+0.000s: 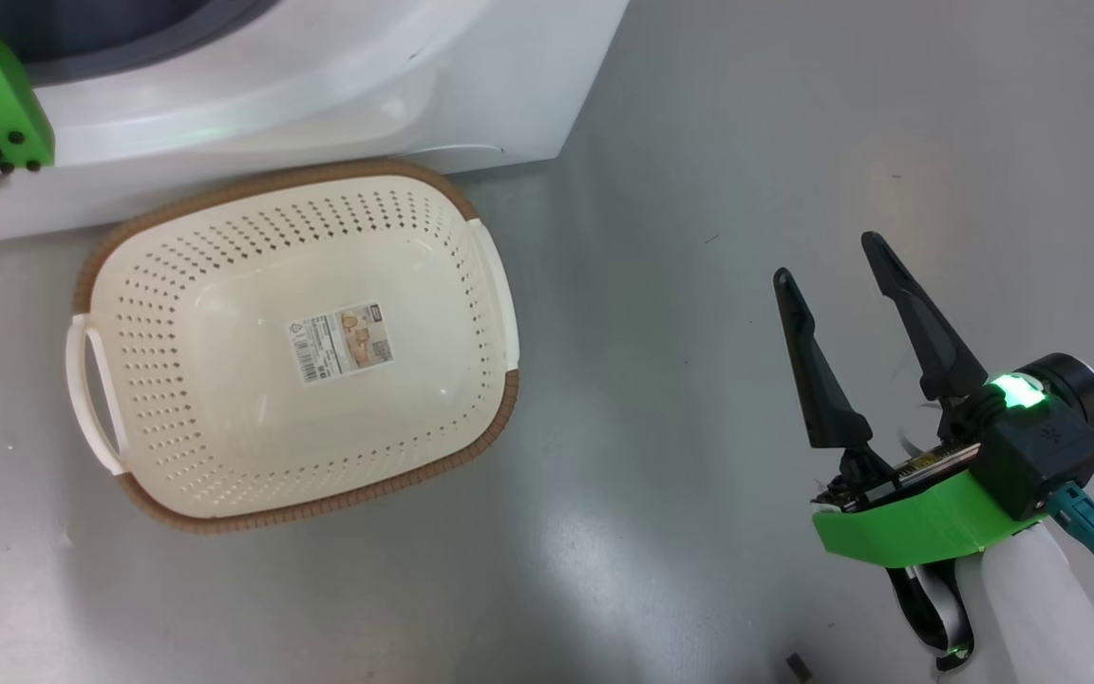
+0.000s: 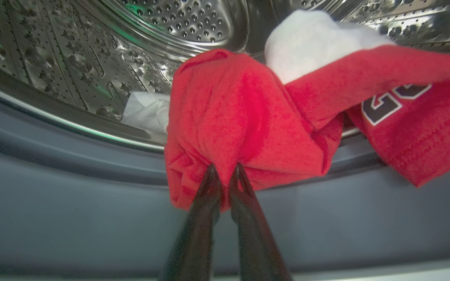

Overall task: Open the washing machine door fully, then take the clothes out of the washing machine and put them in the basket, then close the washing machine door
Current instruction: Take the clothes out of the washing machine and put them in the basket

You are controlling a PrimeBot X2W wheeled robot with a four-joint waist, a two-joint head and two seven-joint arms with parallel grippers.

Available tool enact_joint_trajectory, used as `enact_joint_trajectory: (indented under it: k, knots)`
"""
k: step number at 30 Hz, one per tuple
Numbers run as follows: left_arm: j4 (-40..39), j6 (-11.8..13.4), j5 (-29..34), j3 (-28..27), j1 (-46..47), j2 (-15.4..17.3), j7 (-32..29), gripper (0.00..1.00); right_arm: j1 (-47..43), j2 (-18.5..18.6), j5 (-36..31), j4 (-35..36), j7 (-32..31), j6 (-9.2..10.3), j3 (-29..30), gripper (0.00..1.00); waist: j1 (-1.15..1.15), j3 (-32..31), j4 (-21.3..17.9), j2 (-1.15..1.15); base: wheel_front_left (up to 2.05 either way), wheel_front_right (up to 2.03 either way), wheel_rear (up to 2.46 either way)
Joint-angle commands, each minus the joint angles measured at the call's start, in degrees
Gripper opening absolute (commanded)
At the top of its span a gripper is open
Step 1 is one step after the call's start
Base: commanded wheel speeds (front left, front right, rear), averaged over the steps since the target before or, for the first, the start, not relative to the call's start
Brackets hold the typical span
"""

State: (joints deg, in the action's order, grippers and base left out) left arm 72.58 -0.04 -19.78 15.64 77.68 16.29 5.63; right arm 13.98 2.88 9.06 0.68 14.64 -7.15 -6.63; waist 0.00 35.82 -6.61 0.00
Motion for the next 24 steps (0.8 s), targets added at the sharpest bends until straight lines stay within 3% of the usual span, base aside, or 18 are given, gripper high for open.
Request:
enact_joint_trajectory:
  k: [1,5,10,15,24]
  knots:
    - [-1.76,-0.25,-0.61,-1.00,-0.28,2.77,2.64,0.00,-1.07,-0.01,0.30,1.16,0.36,-0.34,-1.41,1.00,0.00,0.04,0.39,0.00,0.00,0.00,0.00]
    - [-3.47,-1.01,-1.78,-2.04,-0.34,2.79,7.43,0.00,-0.66,-0.01,0.27,1.00,0.36,-0.34,-1.45,1.00,0.00,0.04,1.03,0.00,0.00,0.00,0.00]
    - [-8.17,-1.47,-3.18,-3.94,-1.95,2.51,9.25,0.00,-0.32,-0.01,0.24,0.89,0.36,-0.34,-1.41,1.00,0.00,-0.16,1.84,0.00,0.00,0.00,0.00]
    - [-20.50,-0.67,-3.18,-7.75,-7.15,2.87,9.34,0.00,0.12,-0.01,0.20,0.75,0.36,-0.34,-1.33,1.00,0.00,-0.50,2.48,0.00,0.00,0.00,0.00]
    - [-34.31,-0.75,-1.39,-12.89,-17.15,1.80,9.36,0.00,0.69,-0.01,0.10,0.12,0.36,-0.34,-1.74,1.00,0.00,-2.27,3.19,0.00,0.00,0.00,0.00]
